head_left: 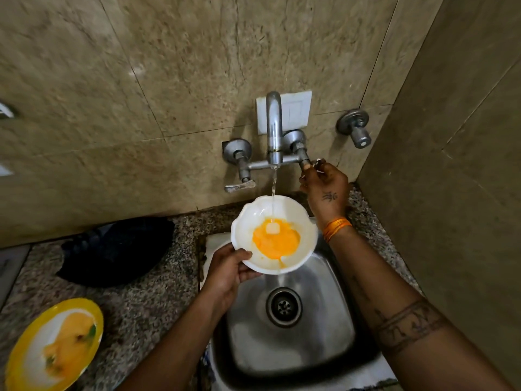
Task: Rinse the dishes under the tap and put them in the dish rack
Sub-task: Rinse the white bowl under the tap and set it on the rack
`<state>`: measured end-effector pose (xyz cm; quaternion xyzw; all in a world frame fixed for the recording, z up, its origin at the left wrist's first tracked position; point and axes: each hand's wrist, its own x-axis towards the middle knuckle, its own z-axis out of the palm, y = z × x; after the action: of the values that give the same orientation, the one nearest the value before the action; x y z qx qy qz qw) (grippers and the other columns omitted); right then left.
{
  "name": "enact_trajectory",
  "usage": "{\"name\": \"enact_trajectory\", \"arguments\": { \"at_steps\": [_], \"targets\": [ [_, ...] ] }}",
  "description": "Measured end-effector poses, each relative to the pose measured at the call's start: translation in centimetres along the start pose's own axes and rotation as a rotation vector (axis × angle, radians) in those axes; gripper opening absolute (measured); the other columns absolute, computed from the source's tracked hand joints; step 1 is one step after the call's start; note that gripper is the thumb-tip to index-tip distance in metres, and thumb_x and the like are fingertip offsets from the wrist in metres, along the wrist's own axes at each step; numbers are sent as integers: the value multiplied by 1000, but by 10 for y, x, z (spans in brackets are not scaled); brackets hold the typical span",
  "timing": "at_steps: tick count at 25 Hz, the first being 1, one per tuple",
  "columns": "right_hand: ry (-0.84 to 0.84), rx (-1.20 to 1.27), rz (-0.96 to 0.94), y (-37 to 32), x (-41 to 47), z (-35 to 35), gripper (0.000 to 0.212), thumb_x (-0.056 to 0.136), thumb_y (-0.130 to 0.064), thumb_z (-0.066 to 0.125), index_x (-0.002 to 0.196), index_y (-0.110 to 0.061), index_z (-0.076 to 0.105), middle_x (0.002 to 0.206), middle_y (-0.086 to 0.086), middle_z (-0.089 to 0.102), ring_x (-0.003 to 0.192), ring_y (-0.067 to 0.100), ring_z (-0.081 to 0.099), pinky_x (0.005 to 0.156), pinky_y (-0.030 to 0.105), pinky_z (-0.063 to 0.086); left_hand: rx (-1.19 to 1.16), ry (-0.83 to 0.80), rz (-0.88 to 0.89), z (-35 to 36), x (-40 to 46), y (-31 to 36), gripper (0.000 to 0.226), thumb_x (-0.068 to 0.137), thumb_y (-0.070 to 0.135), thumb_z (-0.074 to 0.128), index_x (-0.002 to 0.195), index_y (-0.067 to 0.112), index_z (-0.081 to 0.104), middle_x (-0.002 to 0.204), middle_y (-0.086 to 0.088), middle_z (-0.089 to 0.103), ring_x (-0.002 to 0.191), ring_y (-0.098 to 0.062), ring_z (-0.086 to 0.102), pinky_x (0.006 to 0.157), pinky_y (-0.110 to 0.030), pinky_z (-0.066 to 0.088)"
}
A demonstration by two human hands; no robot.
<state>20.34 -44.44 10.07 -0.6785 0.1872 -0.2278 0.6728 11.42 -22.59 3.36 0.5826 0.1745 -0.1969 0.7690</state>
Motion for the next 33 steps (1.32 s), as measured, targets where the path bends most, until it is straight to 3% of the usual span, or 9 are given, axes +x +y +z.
{"name": "enact_trajectory", "arguments": {
  "at_steps": [5, 7, 9, 12, 17, 20, 24, 29, 33],
  "targets": [
    [-67, -289, -76, -12, -51, -15, 46, 95, -46, 66, 128, -16, 60, 121, 8, 71, 112, 21, 67, 100, 40, 54, -22, 11, -6, 4, 4, -1, 30, 92, -2, 57, 116, 11, 70, 105, -13, 80, 93, -33, 77, 70, -42, 64],
    [-287, -579, -238, 2, -107, -24, 51, 100, -53, 53, 137, -18, 57, 128, 6, 69, 117, 22, 64, 100, 31, 49, -26, 24, 2, 9, 6, -1, 26, 95, 0, 57, 115, 10, 70, 103, -14, 80, 90, -32, 78, 68, -40, 64],
    [-622, -991, -464, 21, -157, -32, 62, 101, -64, 36, 135, -19, 62, 132, 5, 68, 124, 24, 62, 110, 36, 42, -5, 77, 32, 12, 8, -3, 21, 98, 5, 57, 112, 8, 72, 97, -15, 80, 82, -29, 78, 61, -37, 62],
    [-770, -1292, -389, 29, -157, -33, 96, 93, -81, 15, 144, -11, 55, 150, 14, 54, 139, 30, 50, 119, 43, 35, 44, 92, 92, 13, 11, -11, 18, 102, 12, 57, 109, 9, 74, 93, -11, 81, 79, -26, 77, 60, -35, 62],
    [-1006, -1225, -261, 6, -115, -2, 86, 100, -71, 23, 160, -10, 24, 169, 15, 19, 156, 34, 16, 125, 48, 22, 107, 167, 103, 24, 19, -12, 25, 107, 29, 50, 107, 20, 73, 101, -9, 79, 95, -28, 75, 78, -42, 62],
    [-1202, -998, -270, 4, -130, -11, 80, 100, -73, 22, 162, -23, 21, 170, 5, 21, 157, 20, 18, 127, 40, 20, 326, 260, 214, 12, 37, -2, 34, 105, 40, 50, 102, 16, 73, 95, -5, 77, 97, -27, 73, 84, -38, 56],
    [-934, -1405, -297, 3, -102, -14, 91, 97, -74, 18, 157, -6, 30, 165, 15, 29, 149, 32, 33, 121, 44, 29, 320, 226, 174, 6, 37, -5, 35, 101, 49, 52, 98, 23, 76, 90, 2, 80, 89, -21, 76, 81, -39, 60],
    [-1180, -1005, -300, -3, -125, 4, 76, 102, -69, 22, 160, -19, 29, 169, 6, 22, 156, 18, 18, 124, 33, 18, 268, 201, 252, 1, 43, 14, 31, 104, 34, 55, 94, 15, 77, 94, -9, 80, 92, -28, 76, 83, -38, 58],
    [-871, -1415, -285, -1, -112, -11, 97, 95, -77, 17, 156, -4, 33, 166, 19, 24, 154, 31, 25, 124, 42, 23, 306, 196, 204, -4, 39, 13, 30, 103, 38, 56, 94, 19, 77, 90, -7, 80, 82, -23, 77, 69, -36, 61]
  ]
}}
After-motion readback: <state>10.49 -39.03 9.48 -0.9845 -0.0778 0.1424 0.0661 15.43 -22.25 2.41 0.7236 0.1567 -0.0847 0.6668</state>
